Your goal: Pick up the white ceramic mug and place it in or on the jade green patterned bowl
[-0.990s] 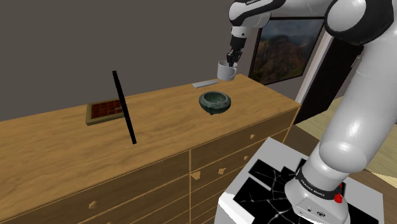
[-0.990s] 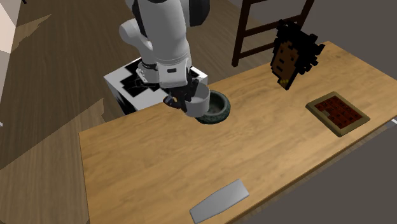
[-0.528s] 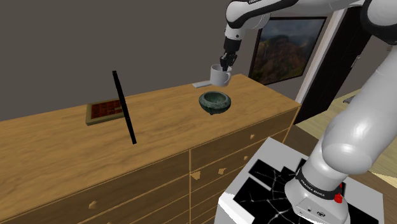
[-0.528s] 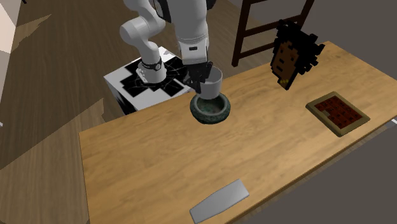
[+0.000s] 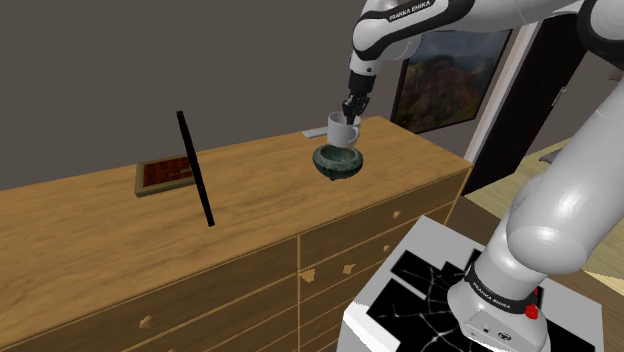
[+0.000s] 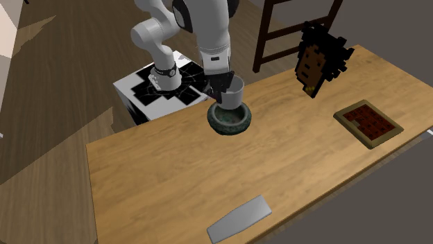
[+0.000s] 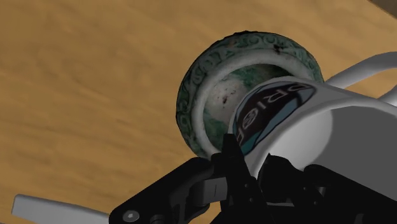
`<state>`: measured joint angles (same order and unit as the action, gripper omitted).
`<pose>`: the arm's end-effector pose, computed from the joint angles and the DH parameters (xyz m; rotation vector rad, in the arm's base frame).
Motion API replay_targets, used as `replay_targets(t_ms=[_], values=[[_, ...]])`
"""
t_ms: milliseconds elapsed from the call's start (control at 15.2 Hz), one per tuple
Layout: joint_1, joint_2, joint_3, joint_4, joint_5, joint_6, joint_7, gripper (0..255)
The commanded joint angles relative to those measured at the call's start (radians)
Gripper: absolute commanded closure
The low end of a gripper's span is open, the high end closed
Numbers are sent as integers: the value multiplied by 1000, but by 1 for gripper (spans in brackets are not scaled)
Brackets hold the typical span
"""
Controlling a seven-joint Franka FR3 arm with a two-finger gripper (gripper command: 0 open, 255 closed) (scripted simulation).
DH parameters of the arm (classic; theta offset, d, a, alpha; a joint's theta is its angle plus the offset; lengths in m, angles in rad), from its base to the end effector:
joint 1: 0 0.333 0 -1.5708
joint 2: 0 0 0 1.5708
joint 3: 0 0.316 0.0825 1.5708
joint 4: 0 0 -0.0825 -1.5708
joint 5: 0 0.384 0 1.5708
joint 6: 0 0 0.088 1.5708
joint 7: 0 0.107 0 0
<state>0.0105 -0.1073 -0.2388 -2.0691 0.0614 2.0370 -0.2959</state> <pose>0.5172 -0.1199 0.4844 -3.0780 -0.0652 -0.1392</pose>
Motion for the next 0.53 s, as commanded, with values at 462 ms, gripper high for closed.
replay_targets(t_ms=[462], values=[[0,35,-3,-89,14,123,-17,255]])
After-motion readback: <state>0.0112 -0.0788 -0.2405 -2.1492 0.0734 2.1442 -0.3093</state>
